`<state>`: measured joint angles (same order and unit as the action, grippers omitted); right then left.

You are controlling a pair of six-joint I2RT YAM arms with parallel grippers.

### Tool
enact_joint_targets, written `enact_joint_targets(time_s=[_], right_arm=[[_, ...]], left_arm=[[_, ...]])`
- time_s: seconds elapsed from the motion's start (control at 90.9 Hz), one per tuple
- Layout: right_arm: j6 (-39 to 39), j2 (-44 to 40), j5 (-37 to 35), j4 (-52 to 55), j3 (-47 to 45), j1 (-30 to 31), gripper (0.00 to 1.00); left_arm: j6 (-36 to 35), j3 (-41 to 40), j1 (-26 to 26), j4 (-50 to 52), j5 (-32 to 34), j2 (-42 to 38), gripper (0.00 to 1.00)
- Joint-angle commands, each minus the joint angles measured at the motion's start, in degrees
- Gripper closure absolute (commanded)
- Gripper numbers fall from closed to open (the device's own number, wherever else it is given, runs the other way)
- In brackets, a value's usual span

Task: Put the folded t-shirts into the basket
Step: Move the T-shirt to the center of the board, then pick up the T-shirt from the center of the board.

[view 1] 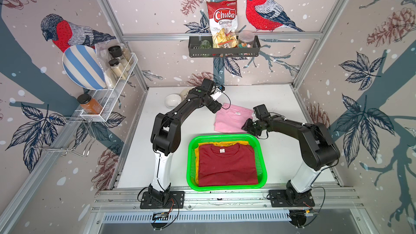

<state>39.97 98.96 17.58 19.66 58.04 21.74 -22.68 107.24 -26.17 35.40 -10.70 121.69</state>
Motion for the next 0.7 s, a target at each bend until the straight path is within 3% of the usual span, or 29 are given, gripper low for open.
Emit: enact_joint_targets(time_s=[0.0,0.099,0.143,0.176,0.264,0.693], right_arm=[[-5.1,-2.9,-0.4,9.2,5.1,-2.9,0.46],[-7.5,-2.1,-2.6,13.7,11.3,-9.0,0.38],[-9.0,-0.7,-2.5,14.7,13.7,-11.8,0.25],[-9.9,0.6,-3.2,15.9,15.6,-13.1,0.21],[-12.3,4.6,-5.2,19.7,19.9,-15.8,0.22],[-19.2,18.6,8.0,21.3,25.2,-21.4,0.26]], left_arm=[[2.8,4.1,-0.3,0.1,-0.1,2.5,0.17],[5.7,8.4,-0.2,0.3,1.8,5.9,0.17],[7.1,10.6,0.0,0.8,2.3,7.3,0.17],[8.1,12.3,0.1,1.3,2.2,8.3,0.17],[11.1,15.5,0.5,3.3,0.2,10.9,0.17],[23.3,18.4,2.3,7.7,-9.4,17.7,0.21]])
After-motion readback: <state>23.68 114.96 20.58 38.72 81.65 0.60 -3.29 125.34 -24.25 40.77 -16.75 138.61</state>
